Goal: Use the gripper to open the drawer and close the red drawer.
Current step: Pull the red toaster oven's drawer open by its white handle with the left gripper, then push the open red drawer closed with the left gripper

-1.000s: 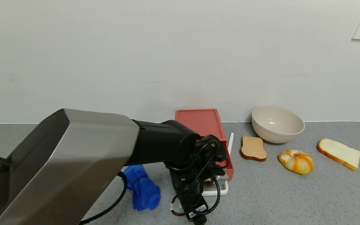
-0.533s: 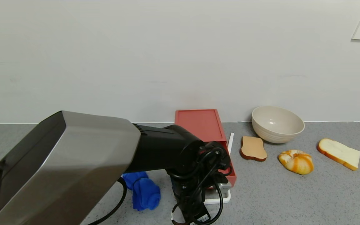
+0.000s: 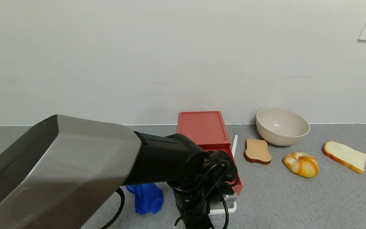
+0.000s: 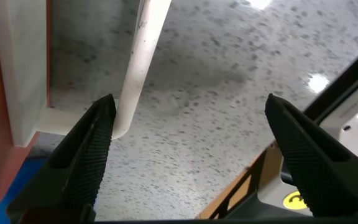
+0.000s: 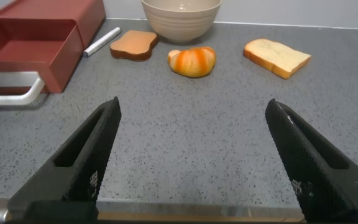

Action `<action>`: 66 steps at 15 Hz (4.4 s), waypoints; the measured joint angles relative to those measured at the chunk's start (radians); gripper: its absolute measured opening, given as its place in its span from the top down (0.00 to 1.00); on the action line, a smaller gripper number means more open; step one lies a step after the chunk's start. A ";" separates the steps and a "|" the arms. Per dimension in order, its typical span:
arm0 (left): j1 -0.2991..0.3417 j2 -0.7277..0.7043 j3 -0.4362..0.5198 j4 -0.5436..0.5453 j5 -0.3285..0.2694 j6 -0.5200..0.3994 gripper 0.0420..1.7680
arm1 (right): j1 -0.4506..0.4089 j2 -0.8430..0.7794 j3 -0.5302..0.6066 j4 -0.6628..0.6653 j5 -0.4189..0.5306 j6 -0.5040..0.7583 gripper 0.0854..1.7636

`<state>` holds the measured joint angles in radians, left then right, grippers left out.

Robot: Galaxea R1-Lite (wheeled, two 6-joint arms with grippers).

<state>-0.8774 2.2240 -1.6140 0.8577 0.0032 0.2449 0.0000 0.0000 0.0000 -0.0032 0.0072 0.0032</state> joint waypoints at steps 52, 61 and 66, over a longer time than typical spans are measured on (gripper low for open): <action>0.419 -0.457 0.053 -0.141 0.009 -0.542 0.03 | 0.000 0.000 0.000 0.000 0.000 0.003 0.03; 0.318 -0.485 0.129 -0.142 0.195 -0.845 0.03 | 0.000 0.000 0.000 0.000 0.000 0.003 0.03; 0.260 -0.519 0.195 -0.147 0.220 -0.906 0.03 | 0.000 0.000 0.000 0.000 0.000 0.003 0.03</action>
<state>-0.6170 1.7053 -1.4191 0.7109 0.2232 -0.6613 0.0000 0.0000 0.0000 -0.0032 0.0077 0.0062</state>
